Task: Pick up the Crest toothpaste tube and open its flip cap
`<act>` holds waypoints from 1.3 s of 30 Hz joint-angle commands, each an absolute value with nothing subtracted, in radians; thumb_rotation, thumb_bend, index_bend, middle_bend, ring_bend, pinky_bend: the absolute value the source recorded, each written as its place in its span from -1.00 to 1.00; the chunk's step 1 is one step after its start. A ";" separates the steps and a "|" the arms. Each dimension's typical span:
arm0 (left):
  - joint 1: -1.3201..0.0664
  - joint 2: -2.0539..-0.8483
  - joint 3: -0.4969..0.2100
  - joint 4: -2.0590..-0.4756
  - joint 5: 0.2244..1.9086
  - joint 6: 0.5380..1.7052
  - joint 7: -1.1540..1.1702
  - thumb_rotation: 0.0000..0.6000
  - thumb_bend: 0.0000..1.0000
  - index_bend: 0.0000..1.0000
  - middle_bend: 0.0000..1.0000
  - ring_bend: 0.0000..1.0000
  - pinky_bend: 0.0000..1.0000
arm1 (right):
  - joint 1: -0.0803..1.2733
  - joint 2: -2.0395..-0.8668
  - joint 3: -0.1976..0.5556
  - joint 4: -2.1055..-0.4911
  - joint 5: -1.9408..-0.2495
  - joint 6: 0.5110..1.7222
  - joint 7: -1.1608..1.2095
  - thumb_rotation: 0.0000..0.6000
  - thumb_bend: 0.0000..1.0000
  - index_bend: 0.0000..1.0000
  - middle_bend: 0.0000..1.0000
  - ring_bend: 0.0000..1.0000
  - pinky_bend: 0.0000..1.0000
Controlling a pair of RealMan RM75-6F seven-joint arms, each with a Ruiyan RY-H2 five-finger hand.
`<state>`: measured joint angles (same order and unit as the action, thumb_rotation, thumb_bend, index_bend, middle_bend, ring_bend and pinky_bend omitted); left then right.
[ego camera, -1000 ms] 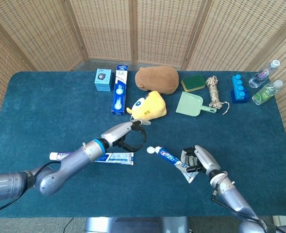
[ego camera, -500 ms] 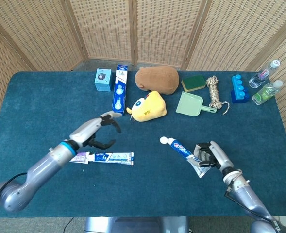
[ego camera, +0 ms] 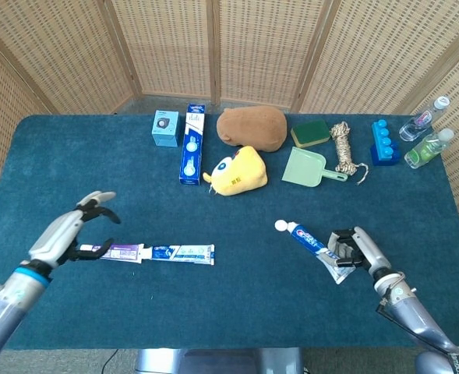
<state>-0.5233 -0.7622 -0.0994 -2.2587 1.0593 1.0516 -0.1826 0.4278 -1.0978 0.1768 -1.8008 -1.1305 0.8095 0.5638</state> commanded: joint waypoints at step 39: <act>-0.210 -0.754 -0.004 -2.267 1.219 1.290 -0.126 1.00 -0.23 -0.33 -0.76 -0.99 -0.78 | 0.372 -1.151 0.186 -1.757 -1.174 0.985 0.442 0.62 -0.47 -0.48 -0.54 -0.89 -0.63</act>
